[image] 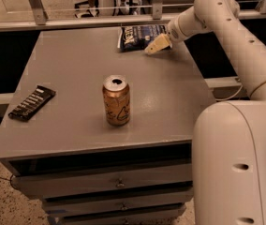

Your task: Move blue chip bag near orange can

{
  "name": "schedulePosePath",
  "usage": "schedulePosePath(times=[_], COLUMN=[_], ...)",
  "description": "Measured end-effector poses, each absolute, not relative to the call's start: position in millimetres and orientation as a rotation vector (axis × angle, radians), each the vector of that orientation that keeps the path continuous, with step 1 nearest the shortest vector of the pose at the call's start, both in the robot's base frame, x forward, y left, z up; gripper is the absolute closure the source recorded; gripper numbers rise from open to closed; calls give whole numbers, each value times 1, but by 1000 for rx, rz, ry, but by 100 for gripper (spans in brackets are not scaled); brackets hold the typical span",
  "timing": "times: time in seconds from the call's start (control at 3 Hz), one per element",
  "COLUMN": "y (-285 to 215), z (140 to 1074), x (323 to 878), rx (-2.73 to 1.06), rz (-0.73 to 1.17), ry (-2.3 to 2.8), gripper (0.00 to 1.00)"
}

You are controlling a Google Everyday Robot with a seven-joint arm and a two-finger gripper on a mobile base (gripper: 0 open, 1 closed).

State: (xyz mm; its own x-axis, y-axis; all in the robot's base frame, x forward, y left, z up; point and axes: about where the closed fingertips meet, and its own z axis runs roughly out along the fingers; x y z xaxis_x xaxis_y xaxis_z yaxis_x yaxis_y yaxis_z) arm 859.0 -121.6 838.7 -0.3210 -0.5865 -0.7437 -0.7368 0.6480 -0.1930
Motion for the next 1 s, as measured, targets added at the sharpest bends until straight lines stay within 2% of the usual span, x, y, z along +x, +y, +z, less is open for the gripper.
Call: schedulePosePath(times=[1.0], y=[-136], z=[857], x=[865], rx=[-989], rz=[289], ry=[1988], gripper=[88])
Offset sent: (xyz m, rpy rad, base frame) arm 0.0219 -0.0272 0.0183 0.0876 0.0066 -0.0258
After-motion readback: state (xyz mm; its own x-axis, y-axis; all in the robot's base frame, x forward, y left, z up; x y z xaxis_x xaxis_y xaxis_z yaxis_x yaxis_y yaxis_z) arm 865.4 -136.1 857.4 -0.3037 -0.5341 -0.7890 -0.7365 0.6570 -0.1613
